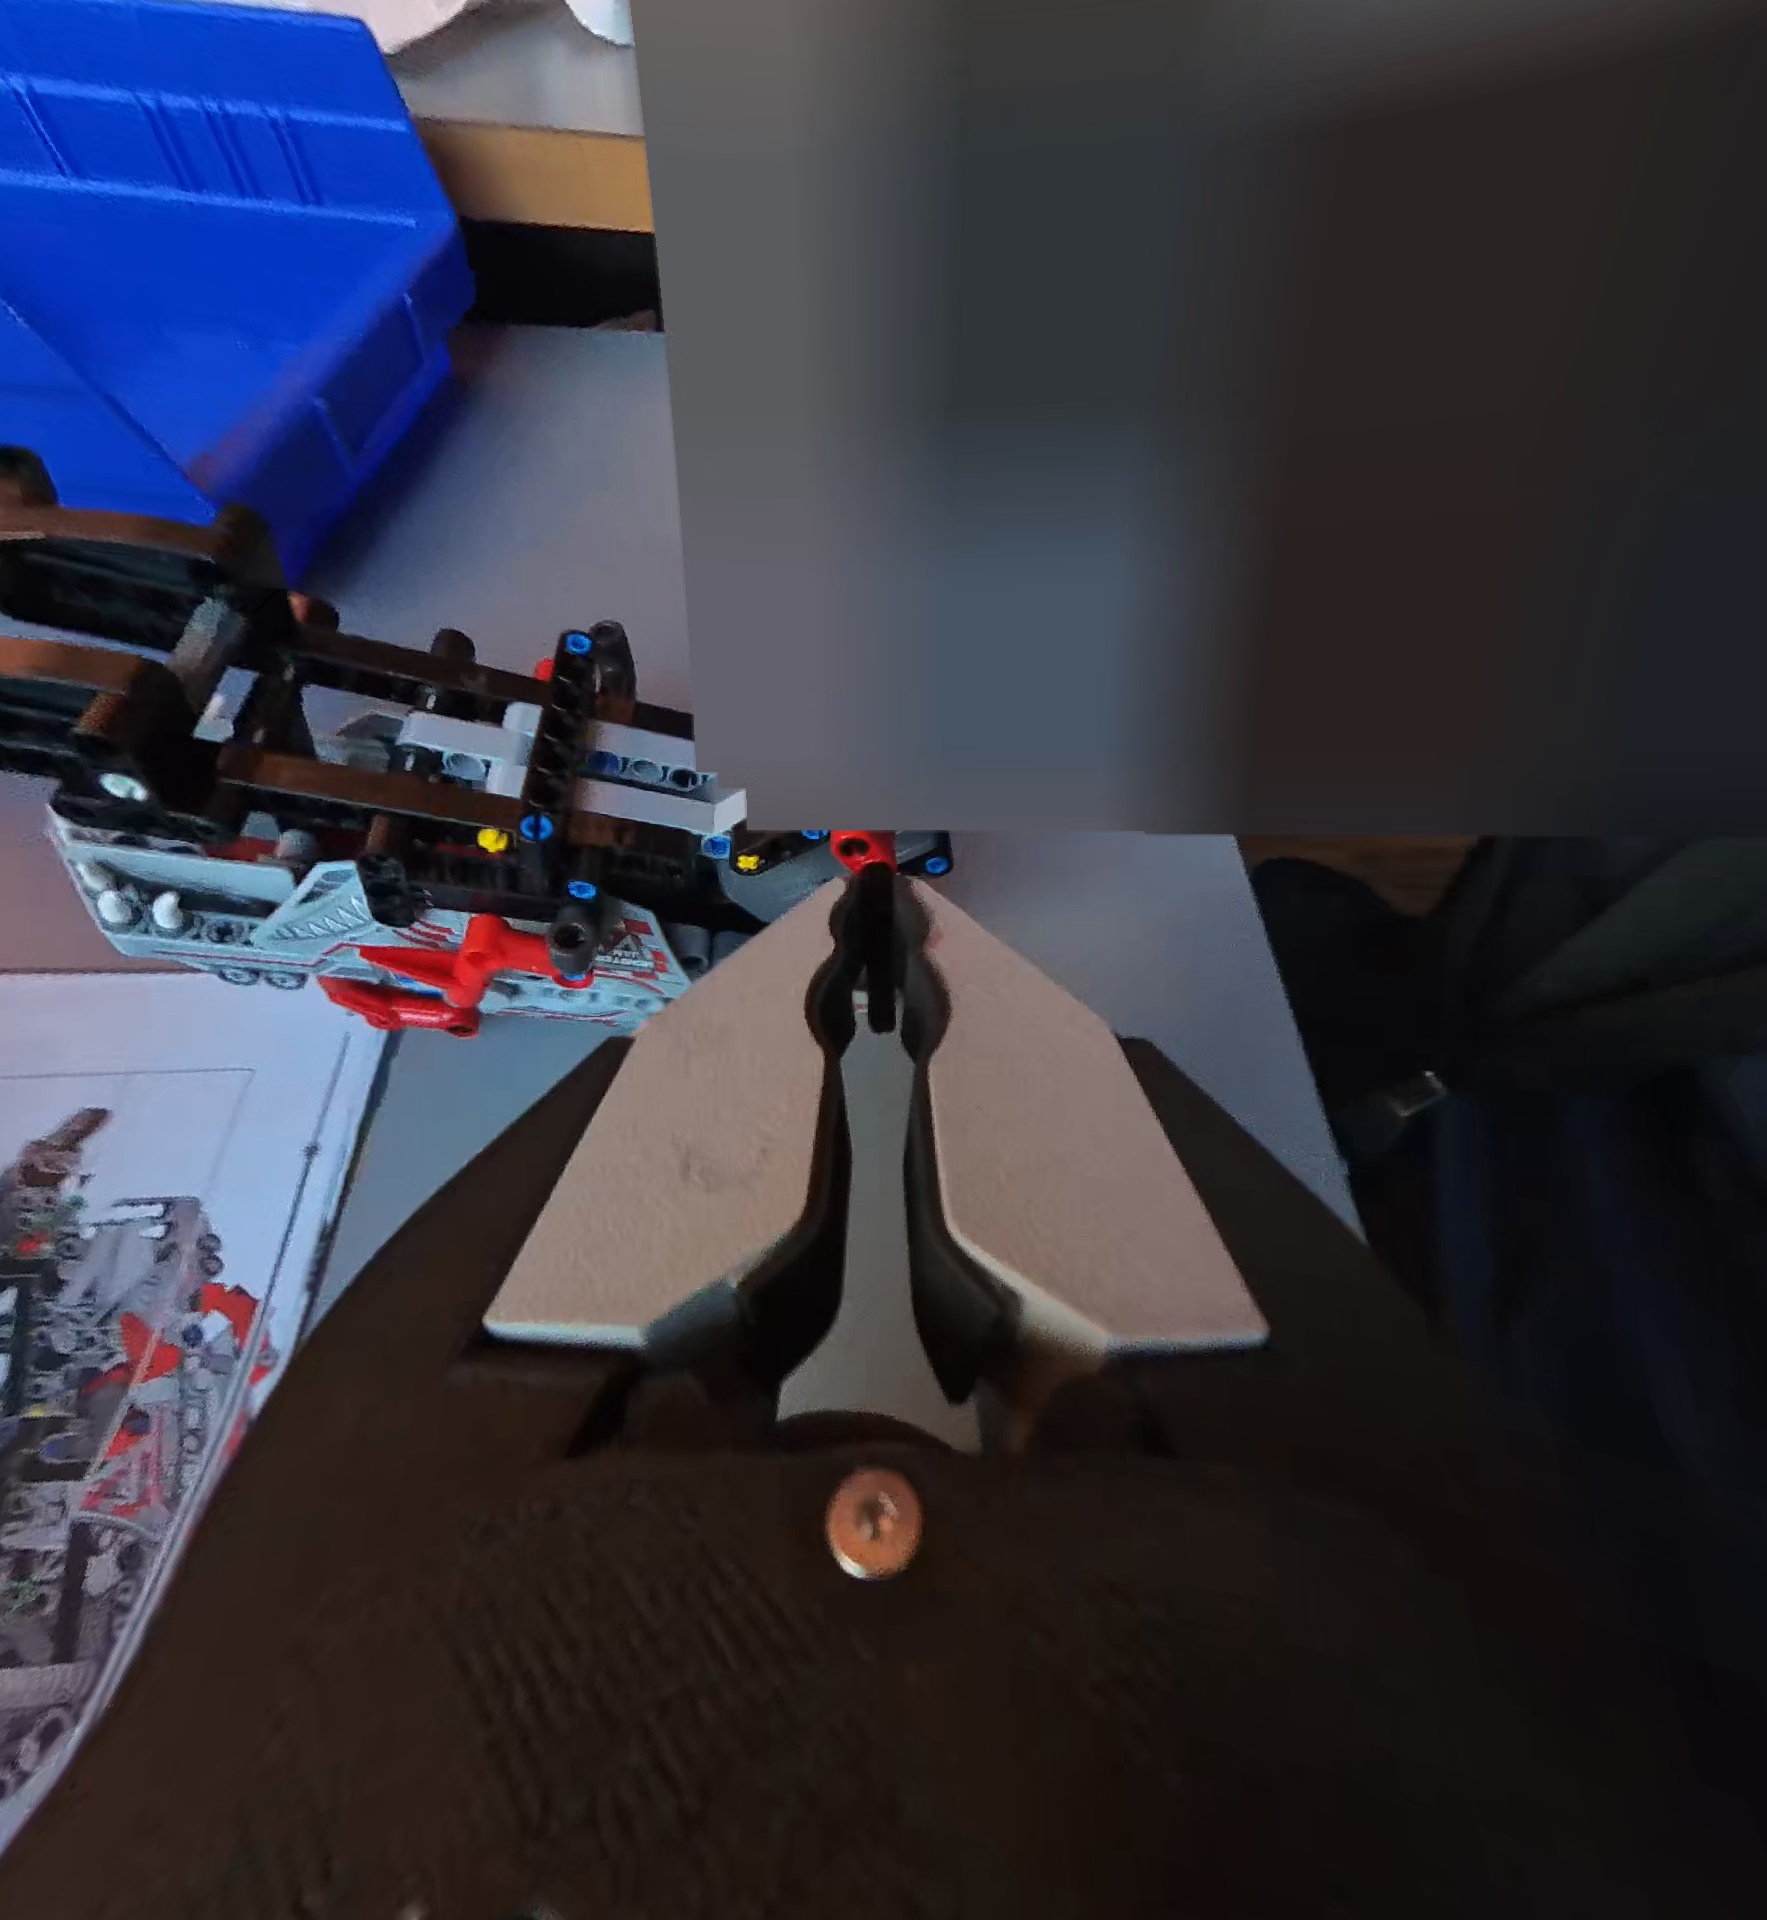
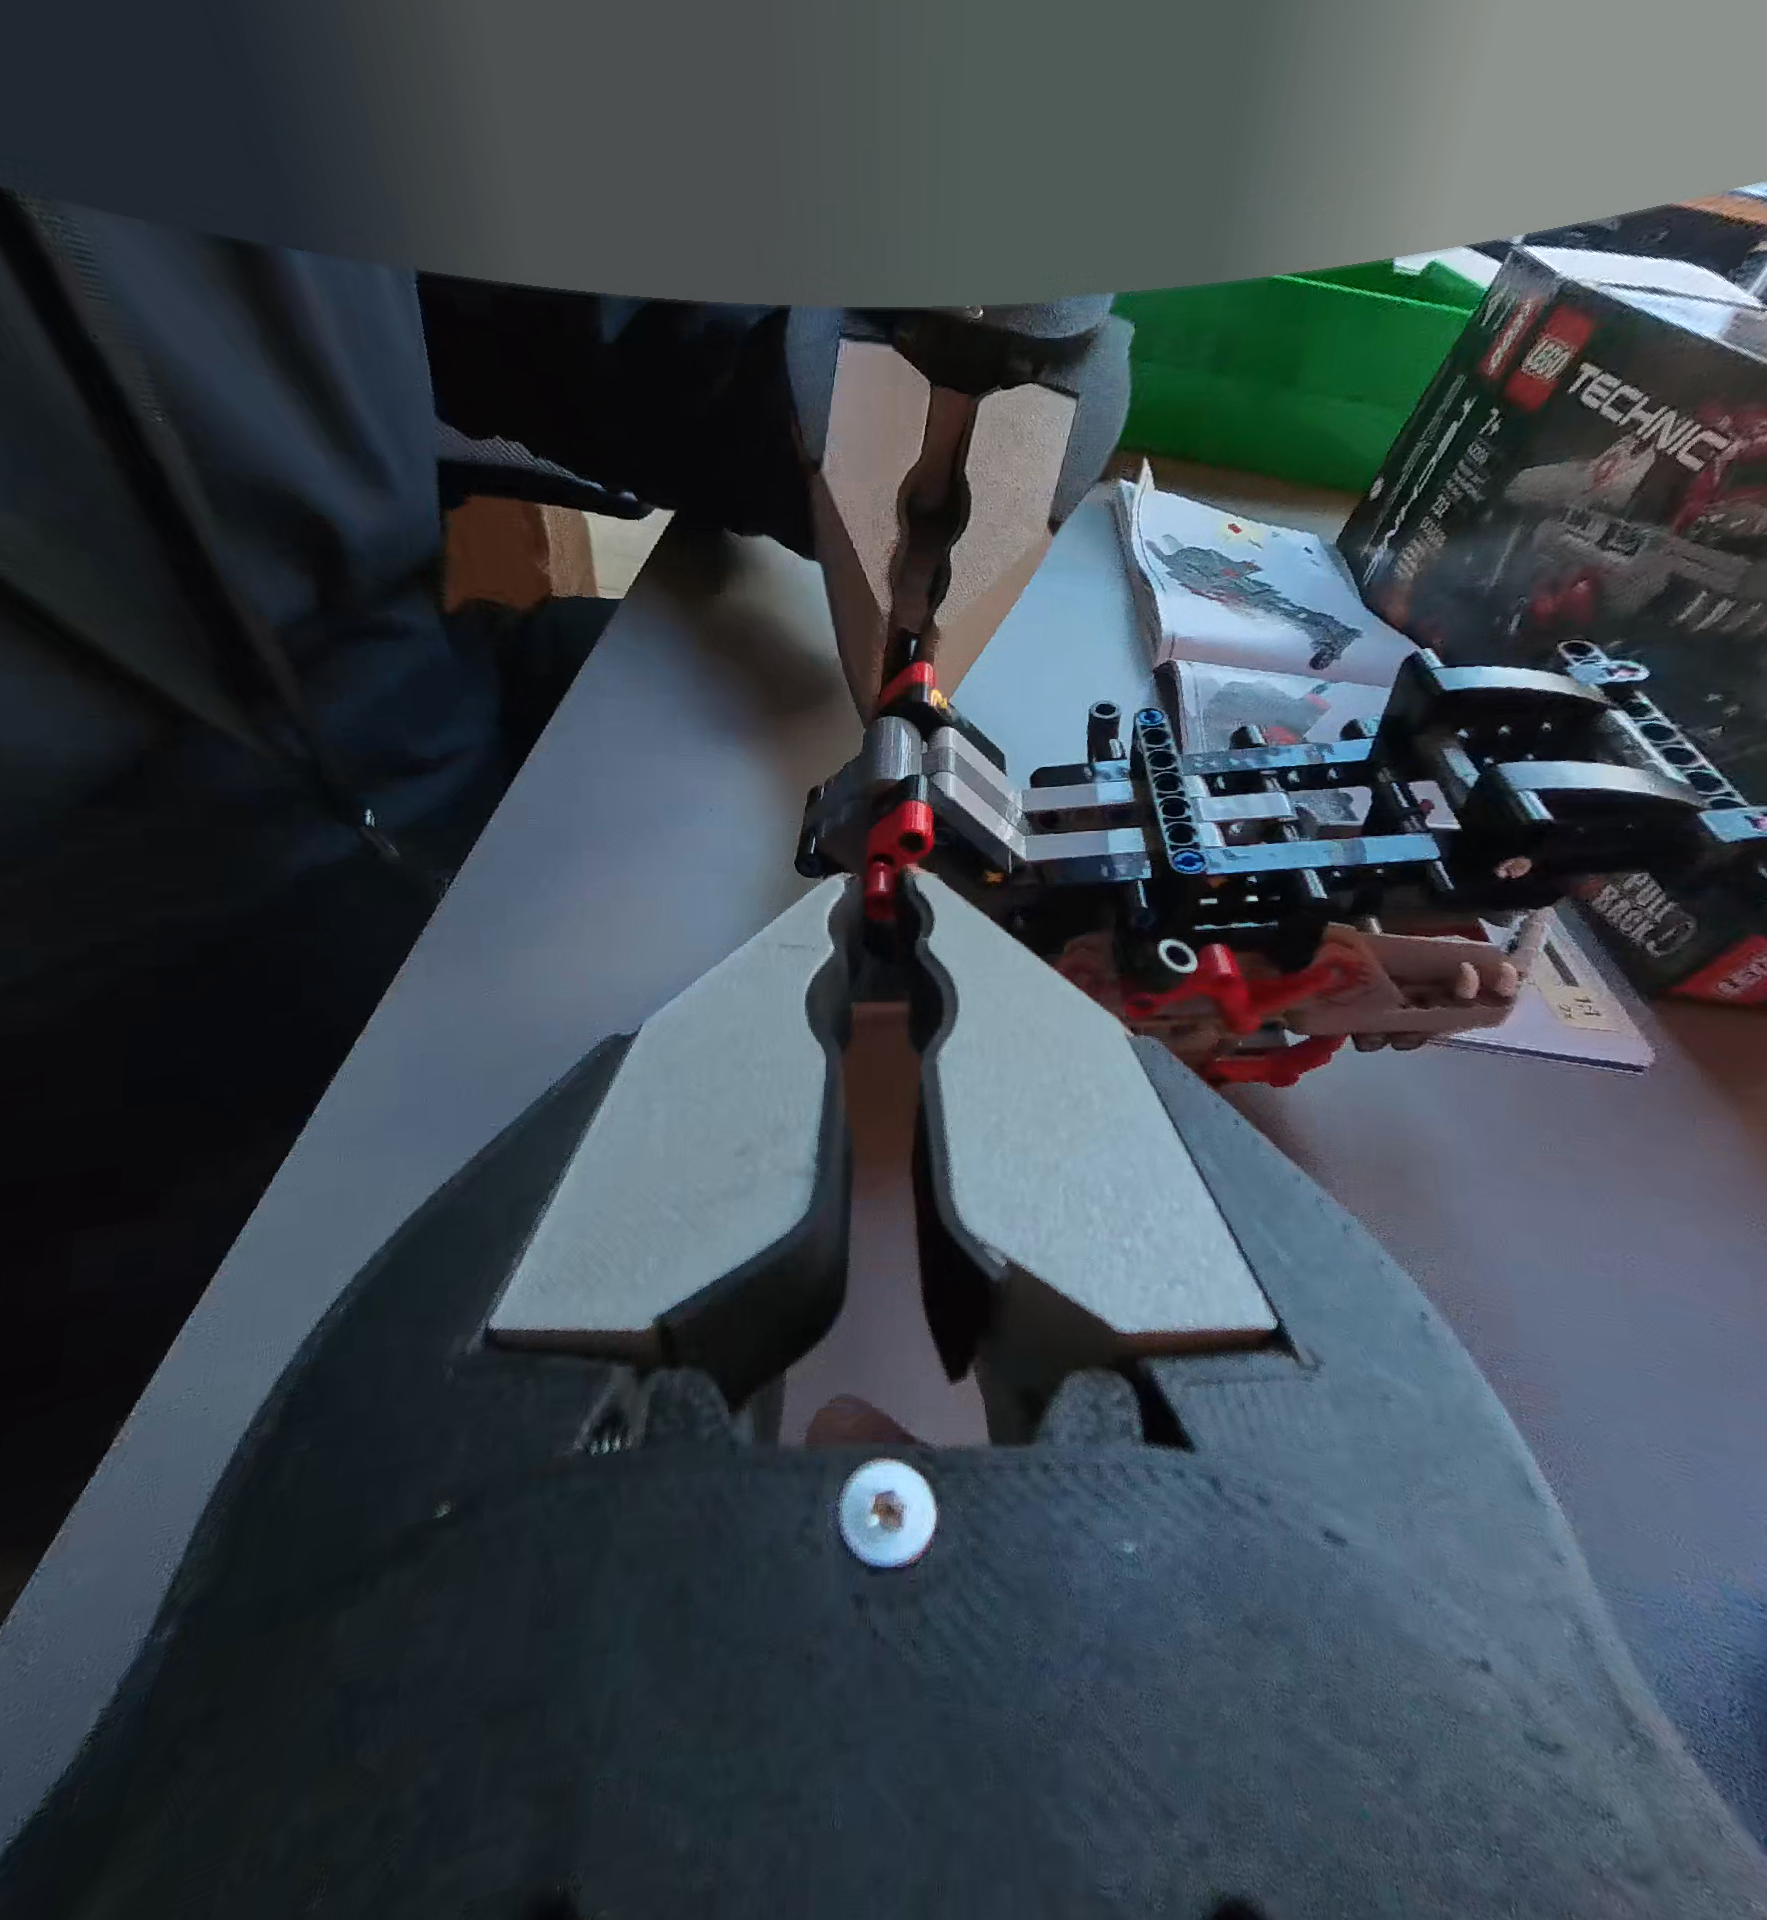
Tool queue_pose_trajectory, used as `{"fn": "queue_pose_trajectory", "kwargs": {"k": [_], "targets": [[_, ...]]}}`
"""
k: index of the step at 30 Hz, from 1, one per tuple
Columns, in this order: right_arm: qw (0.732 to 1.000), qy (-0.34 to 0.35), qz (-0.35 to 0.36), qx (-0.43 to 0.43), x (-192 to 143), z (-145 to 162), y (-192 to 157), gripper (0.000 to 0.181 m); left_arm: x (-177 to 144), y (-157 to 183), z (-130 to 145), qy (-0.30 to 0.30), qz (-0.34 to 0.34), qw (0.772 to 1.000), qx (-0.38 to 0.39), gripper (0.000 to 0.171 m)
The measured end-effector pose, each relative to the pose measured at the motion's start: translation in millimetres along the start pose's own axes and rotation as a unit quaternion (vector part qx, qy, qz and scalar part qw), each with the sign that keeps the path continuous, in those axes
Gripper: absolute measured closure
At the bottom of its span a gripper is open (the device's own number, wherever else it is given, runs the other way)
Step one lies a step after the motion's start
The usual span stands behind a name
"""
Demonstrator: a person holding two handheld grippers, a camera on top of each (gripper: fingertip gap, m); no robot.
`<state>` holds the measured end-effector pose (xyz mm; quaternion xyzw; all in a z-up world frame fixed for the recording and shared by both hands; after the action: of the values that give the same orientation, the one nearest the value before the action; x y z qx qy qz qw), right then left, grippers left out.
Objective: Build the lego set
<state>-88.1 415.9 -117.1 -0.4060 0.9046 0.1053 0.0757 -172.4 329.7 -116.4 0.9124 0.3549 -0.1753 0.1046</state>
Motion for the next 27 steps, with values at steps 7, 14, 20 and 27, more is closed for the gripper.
{"fn": "queue_pose_trajectory", "kwargs": {"k": [7,14,20,27], "targets": [[0.999,0.009,-0.028,0.011,-1,-1,2,0.179,4,0,-2,-0.022,0.019,1.0,-0.01,0.171],[1.0,0.005,-0.024,0.005,0,-1,1,0.179,-2,4,2,-0.071,-0.005,0.997,0.019,0.165],[1.0,0.005,-0.025,0.004,-2,-1,-1,0.179,-9,5,-1,-0.059,-0.014,0.998,0.013,0.17],[1.0,0.003,-0.022,-0.017,-2,0,-1,0.18,-5,3,-1,-0.078,-0.002,0.997,0.012,0.171]]}}
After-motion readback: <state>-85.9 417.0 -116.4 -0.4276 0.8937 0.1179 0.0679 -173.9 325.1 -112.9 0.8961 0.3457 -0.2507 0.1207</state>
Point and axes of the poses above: each gripper's, where its closed fingertips meet, x out along the fingers, z out of its underside, y = z × x across the jaws, the point moved 4 cm from there along -x, back along the fingers, and after that the axes turned 3 degrees about y, right-handed, at the moved point
